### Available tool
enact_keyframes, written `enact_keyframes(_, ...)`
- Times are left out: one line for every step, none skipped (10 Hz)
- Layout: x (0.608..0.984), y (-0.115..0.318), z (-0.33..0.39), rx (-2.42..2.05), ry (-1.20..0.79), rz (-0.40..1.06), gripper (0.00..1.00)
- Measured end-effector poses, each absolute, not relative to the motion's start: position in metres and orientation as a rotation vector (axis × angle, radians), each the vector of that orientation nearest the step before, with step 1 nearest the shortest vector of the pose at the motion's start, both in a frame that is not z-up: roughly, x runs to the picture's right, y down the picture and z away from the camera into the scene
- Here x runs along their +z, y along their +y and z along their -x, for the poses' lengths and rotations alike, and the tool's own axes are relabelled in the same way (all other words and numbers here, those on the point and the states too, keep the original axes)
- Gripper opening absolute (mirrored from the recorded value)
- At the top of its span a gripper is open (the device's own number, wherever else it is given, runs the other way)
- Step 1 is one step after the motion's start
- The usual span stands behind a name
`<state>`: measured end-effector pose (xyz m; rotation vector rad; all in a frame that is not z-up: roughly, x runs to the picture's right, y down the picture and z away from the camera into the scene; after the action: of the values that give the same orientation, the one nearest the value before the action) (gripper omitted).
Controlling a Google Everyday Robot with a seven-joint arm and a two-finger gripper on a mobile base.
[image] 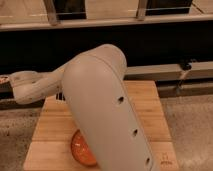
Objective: Place the eraser in the ceramic cup
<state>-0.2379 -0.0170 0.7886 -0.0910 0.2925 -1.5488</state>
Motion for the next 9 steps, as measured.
enact_keyframes(0.7907,-0.0194,0.2366,-1.549,0.292,0.089,0.00)
enact_keyframes(0.7928,-0.0226,0.2352,-1.548,0.291,0.086,0.00)
enact_keyframes(0.7951,-0.0263,0.2339,-1.546,0.286,0.081,0.00)
enact_keyframes(0.7969,-0.0280,0.2328,-1.546,0.281,0.078,0.00)
enact_keyframes(0.7978,-0.0284,0.2327,-1.548,0.276,0.074,0.00)
enact_keyframes(0.7981,-0.0286,0.2314,-1.549,0.270,0.069,0.00)
enact_keyframes(0.7973,-0.0280,0.2314,-1.550,0.267,0.066,0.00)
enact_keyframes(0.7958,-0.0278,0.2298,-1.549,0.266,0.062,0.00)
enact_keyframes(0.7947,-0.0285,0.2272,-1.548,0.266,0.061,0.00)
